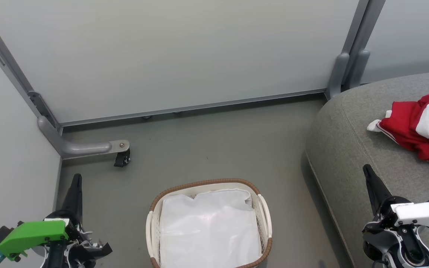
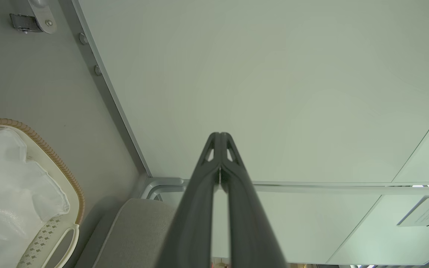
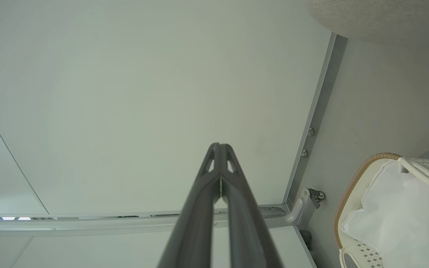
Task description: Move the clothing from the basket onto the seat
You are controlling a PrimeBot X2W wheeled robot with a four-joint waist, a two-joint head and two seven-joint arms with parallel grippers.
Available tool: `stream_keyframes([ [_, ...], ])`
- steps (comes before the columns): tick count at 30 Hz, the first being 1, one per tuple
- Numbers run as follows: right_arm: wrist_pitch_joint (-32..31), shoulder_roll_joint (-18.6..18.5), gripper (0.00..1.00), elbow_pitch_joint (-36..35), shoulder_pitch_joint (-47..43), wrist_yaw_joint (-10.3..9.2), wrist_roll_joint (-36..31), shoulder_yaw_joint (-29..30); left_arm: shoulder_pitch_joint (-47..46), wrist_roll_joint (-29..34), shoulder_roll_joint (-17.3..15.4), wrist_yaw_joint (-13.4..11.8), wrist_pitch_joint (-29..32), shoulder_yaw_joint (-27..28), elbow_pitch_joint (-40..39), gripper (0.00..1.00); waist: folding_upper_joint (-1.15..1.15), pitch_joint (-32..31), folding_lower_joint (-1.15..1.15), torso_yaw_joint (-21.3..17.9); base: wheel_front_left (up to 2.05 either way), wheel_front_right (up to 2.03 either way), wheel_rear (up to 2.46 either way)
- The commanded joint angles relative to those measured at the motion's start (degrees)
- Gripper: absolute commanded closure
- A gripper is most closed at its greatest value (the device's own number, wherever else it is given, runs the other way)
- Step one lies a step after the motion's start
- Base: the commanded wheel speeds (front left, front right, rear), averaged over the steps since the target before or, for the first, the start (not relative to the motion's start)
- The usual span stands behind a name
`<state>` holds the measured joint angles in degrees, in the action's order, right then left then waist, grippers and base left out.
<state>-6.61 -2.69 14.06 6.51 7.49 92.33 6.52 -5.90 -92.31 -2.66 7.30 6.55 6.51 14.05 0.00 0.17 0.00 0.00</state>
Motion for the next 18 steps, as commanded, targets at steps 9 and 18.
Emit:
stream_keyframes([
  [9, -0.09, -0.36, 1.00, -0.21, -0.61, 0.00, 0.17, 0.15, -0.63, -0.18, -0.40, 0.34, 0.19, 0.14, -0.11, 1.00, 0.00, 0.00, 0.00, 0.00, 0.00, 0.00, 0.00],
  [18, -0.09, -0.36, 1.00, -0.20, -0.62, 0.00, 0.17, 0.14, -0.63, -0.18, -0.39, 0.34, 0.18, 0.13, -0.10, 1.00, 0.00, 0.00, 0.00, 0.00, 0.00, 0.00, 0.00],
])
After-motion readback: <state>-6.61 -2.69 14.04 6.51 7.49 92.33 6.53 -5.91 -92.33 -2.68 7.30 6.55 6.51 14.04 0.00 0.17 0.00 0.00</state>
